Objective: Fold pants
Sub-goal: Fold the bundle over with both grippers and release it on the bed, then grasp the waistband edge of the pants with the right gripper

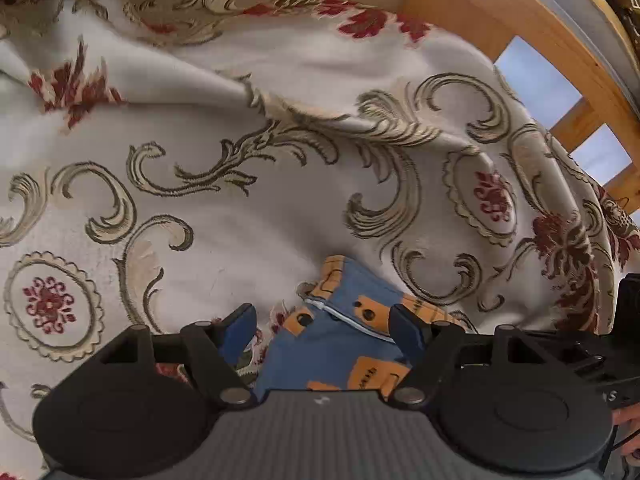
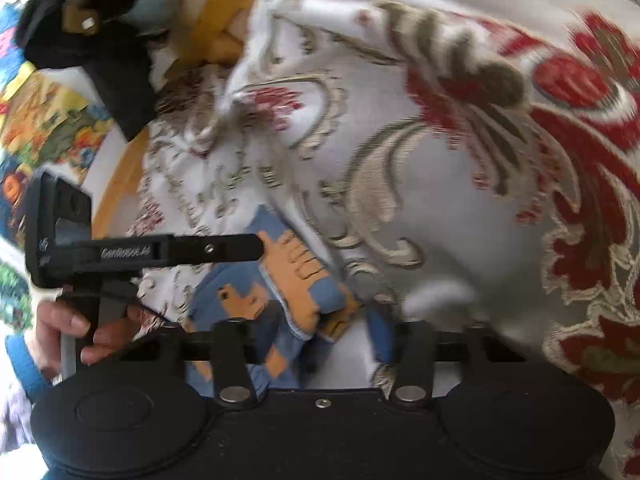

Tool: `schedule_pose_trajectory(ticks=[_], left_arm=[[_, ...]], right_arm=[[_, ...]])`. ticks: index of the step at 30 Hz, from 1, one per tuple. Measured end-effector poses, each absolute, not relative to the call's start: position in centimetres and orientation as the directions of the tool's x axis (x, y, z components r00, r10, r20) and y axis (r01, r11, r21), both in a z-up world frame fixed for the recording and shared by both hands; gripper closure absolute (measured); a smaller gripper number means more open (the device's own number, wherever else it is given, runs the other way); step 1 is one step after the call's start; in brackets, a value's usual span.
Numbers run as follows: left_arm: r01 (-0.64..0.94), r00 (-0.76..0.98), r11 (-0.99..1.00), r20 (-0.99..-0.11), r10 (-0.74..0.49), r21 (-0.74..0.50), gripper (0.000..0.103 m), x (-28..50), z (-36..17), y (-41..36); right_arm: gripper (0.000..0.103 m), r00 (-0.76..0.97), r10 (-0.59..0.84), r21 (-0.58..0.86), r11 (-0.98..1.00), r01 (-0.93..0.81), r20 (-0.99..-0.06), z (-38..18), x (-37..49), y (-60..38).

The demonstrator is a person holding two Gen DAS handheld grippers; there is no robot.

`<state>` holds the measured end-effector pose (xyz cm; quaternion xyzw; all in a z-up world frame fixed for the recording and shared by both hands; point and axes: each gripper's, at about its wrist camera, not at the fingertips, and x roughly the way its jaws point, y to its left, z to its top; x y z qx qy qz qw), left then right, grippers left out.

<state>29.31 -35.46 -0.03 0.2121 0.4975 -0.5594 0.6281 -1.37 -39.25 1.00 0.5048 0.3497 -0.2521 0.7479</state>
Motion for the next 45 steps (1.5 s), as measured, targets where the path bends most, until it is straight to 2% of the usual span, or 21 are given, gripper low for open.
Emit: schedule_pose_trajectory(ticks=[1,6,14,15,18,20,22,24,27,29,31,34,38,41,45], left_arm=[[0.913,-0.12,0.284,-0.859,-0.497,-0.292,0.026,29.2,-0.4,-35.4],[0.937,-0.071,0.26,-0.854,-0.515,-0.235,0.025,28.0,-1.4,-35.3],[0.948,-0.009,0.267,-0.853,-0.522,-0.173,0.024,26.4,-2.0,-35.2],[0.947,-0.007,0.27,-0.852,-0.523,-0.173,0.024,26.3,-2.1,-35.1],[0.947,0.01,0.277,-0.852,-0.523,-0.159,0.024,25.8,-2.3,-35.2],[0.95,0.031,0.282,-0.854,-0.52,-0.136,0.03,25.3,-2.3,-36.0],[0.952,0.054,0.284,-0.856,-0.515,-0.111,0.036,24.8,-2.3,-36.2],[0.949,0.064,0.297,-0.857,-0.512,-0.107,0.036,24.2,-2.2,-36.4],[0.944,0.087,0.316,-0.853,-0.515,-0.095,0.026,23.9,-2.0,-36.5],[0.94,0.101,0.332,-0.856,-0.507,-0.085,0.023,23.6,-2.2,-36.5],[0.932,0.11,0.354,-0.862,-0.495,-0.084,0.023,23.4,-1.9,-36.5],[0.898,0.116,0.427,-0.873,-0.473,-0.112,0.023,23.5,-0.4,-36.6],[0.848,0.016,0.454,-0.842,-0.54,-0.274,0.023,23.7,2.2,-35.3],[0.801,-0.085,0.459,-0.832,-0.548,-0.384,0.023,24.0,3.0,-34.9],[0.743,-0.134,0.502,-0.833,-0.537,-0.443,0.019,24.5,3.1,-34.4]], right_arm=[[0.066,0.625,-0.028,0.578,0.35,0.737,-0.78,0.8,-1.4,-39.4],[0.071,0.627,-0.058,0.587,0.293,0.754,-0.777,0.4,-1.5,-39.2],[0.071,0.699,-0.043,0.692,0.104,0.714,-0.714,-0.7,-3.6,-40.3],[0.077,0.683,-0.044,0.676,0.111,0.729,-0.729,-0.7,-3.4,-40.3],[0.087,0.646,-0.056,0.633,0.15,0.759,-0.761,-0.7,-2.6,-40.2],[0.091,0.648,-0.067,0.634,0.155,0.758,-0.759,-0.7,-2.4,-40.2],[0.093,0.649,-0.099,0.627,0.184,0.757,-0.755,-0.2,-2.3,-39.8],[0.093,0.657,-0.158,0.603,0.285,0.745,-0.737,1.4,-1.8,-39.0],[0.093,0.617,-0.189,0.511,0.407,0.757,-0.764,2.1,-1.0,-37.5],[0.093,0.584,-0.153,0.506,0.358,0.784,-0.797,0.8,-1.0,-37.7],[0.093,0.593,-0.165,0.517,0.345,0.783,-0.788,1.0,-1.2,-38.0],[0.092,0.594,-0.2,0.486,0.406,0.774,-0.779,1.8,-0.8,-37.4],[0.092,0.614,-0.26,0.41,0.548,0.729,-0.745,3.8,0.5,-35.4],[0.092,0.639,-0.292,0.301,0.695,0.653,-0.711,5.2,2.0,-32.8],[0.092,0.658,-0.282,0.145,0.844,0.516,-0.698,5.7,3.9,-28.9]])
